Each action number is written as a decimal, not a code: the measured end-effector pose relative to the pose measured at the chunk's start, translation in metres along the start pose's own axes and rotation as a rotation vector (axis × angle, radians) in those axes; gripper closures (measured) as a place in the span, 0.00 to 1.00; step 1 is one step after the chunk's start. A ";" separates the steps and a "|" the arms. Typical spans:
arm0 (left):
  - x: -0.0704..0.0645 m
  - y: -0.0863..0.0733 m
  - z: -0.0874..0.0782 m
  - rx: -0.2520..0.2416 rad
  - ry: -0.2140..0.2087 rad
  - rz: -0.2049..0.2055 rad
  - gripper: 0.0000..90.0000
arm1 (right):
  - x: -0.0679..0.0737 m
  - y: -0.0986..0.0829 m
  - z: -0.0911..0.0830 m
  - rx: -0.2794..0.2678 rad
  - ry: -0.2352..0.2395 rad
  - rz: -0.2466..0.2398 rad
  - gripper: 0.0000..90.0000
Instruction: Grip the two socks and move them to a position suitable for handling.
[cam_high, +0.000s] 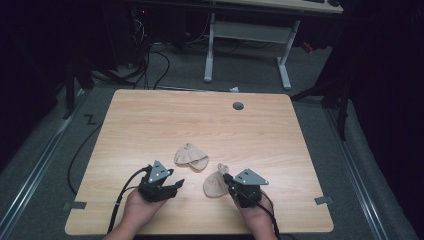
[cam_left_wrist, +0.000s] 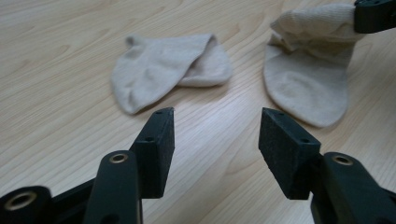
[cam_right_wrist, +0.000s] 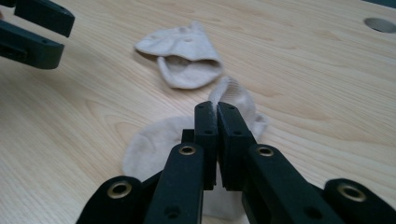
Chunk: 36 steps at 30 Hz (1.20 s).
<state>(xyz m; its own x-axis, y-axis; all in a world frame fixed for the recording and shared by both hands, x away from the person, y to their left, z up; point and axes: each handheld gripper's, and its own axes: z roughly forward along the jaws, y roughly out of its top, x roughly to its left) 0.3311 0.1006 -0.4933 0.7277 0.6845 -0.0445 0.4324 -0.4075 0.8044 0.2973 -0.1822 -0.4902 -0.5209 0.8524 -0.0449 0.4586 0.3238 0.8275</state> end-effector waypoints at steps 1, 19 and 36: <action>-0.003 0.002 0.004 0.004 -0.010 -0.002 0.53 | -0.003 -0.001 -0.001 0.002 -0.007 0.002 0.97; -0.052 0.016 0.066 0.054 -0.129 0.061 0.77 | -0.063 -0.027 -0.021 0.035 -0.143 0.118 0.90; -0.032 -0.006 0.042 0.176 -0.072 0.086 0.82 | -0.028 -0.035 0.014 0.178 -0.006 -0.011 0.98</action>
<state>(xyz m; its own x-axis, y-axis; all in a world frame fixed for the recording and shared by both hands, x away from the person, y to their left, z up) 0.3280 0.0557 -0.5216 0.7992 0.6004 -0.0276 0.4492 -0.5662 0.6911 0.3057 -0.2116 -0.5259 -0.5226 0.8506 -0.0573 0.5736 0.4006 0.7145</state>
